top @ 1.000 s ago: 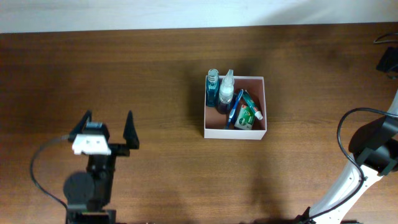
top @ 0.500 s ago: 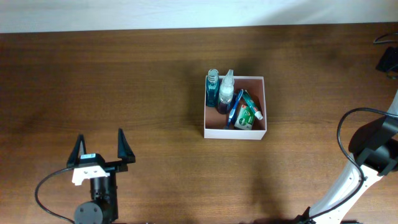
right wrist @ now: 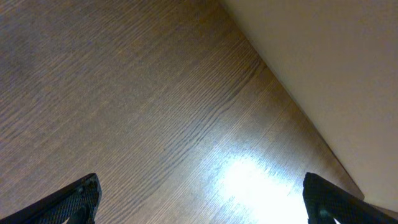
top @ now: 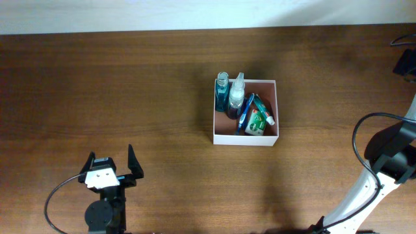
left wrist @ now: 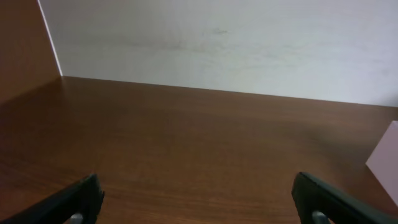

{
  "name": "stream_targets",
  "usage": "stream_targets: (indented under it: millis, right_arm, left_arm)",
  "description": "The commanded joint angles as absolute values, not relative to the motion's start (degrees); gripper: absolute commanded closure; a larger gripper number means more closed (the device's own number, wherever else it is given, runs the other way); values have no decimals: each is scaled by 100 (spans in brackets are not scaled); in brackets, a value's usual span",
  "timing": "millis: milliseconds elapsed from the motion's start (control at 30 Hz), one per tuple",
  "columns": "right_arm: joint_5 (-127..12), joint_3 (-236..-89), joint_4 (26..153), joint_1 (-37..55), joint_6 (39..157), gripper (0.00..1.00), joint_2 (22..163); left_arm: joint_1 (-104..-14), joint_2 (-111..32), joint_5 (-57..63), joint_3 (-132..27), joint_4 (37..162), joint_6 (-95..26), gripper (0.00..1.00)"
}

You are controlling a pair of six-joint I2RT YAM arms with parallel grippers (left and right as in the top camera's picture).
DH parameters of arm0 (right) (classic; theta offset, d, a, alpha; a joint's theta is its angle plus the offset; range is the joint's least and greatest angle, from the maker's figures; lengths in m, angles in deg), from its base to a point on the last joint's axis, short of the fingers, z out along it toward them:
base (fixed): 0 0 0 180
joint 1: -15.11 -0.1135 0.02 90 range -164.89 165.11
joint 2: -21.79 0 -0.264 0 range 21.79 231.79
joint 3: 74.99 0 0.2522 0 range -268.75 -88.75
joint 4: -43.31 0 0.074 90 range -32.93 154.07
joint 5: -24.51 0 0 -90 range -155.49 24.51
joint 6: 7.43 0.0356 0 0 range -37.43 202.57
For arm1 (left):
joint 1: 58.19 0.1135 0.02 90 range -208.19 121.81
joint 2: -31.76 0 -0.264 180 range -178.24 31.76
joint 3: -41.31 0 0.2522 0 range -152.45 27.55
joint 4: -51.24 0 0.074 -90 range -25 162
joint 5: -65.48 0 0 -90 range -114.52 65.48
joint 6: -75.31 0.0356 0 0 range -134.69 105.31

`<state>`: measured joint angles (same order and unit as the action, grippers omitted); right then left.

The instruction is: Pack container

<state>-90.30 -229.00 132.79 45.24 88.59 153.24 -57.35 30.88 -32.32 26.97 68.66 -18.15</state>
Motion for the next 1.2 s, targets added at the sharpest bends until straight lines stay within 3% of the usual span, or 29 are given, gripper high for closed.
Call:
stream_targets:
  millis: [0, 200, 1167]
  right_arm:
    - [-9142, -22856, 13268, 4519, 8888, 1, 15331]
    - [-9142, -22856, 13268, 4519, 8885, 1, 15331]
    - [-9142, -22856, 13268, 4519, 8885, 1, 15331]
  left_arm:
    - [-5689, 3149, -3214, 2708, 6903, -1597, 1]
    - [-5689, 3149, -2266, 2706, 6964, -1597, 1]
    - [-5689, 3147, -2325, 2703, 6964, -1597, 0]
